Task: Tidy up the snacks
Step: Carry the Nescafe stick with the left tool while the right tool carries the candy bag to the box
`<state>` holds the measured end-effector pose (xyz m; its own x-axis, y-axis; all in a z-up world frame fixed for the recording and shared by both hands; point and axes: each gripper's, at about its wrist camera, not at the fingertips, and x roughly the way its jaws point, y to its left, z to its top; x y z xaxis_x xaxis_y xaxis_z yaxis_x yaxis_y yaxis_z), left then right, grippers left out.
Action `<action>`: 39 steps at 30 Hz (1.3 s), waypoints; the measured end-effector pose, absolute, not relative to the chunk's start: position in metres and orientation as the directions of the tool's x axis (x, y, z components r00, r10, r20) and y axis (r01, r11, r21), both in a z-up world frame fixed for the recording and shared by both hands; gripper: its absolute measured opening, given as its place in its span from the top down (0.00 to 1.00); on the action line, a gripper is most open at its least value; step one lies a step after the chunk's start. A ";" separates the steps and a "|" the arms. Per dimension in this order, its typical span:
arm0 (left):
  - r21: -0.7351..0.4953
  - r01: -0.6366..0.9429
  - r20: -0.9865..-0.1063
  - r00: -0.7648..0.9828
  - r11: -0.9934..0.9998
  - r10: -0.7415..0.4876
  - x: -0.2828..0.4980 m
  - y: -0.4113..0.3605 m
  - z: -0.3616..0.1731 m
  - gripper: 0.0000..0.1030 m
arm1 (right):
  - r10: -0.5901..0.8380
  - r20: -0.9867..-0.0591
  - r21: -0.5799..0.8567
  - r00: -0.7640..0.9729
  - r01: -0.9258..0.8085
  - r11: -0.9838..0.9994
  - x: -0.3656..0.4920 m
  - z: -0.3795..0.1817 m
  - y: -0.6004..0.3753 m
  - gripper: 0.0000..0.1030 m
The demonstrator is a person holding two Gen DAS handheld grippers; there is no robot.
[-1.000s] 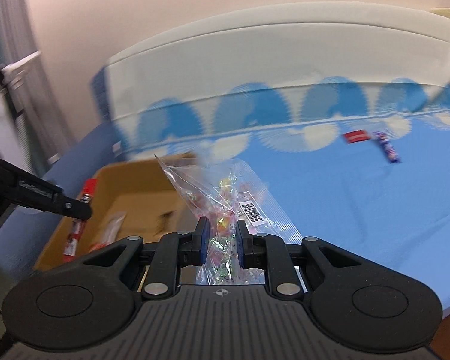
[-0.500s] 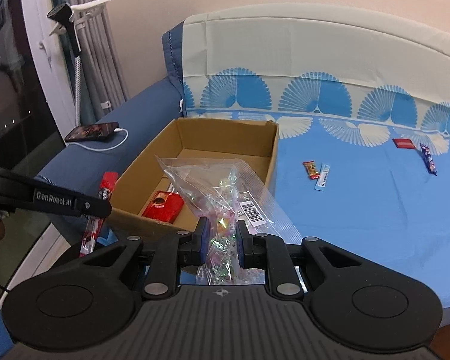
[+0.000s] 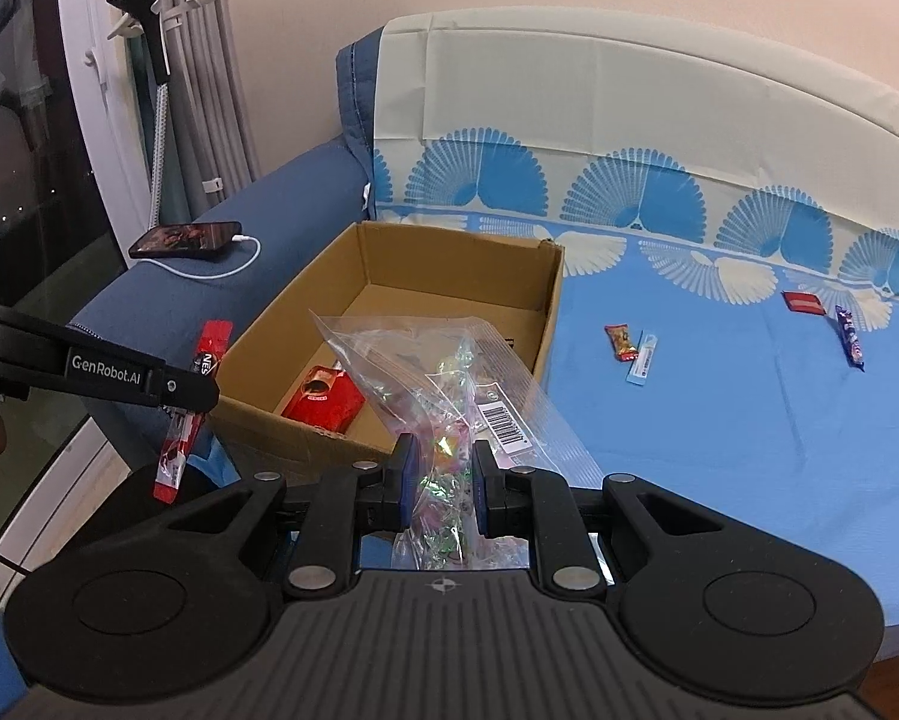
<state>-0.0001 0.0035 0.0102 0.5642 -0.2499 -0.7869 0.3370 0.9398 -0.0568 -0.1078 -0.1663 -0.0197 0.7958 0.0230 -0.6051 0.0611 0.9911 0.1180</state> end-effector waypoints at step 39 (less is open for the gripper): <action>-0.037 0.277 -0.784 0.588 0.960 -0.200 0.105 -0.006 -0.004 0.87 | 0.091 -0.622 0.166 0.778 0.017 0.986 -0.004 -0.028 -0.161 0.81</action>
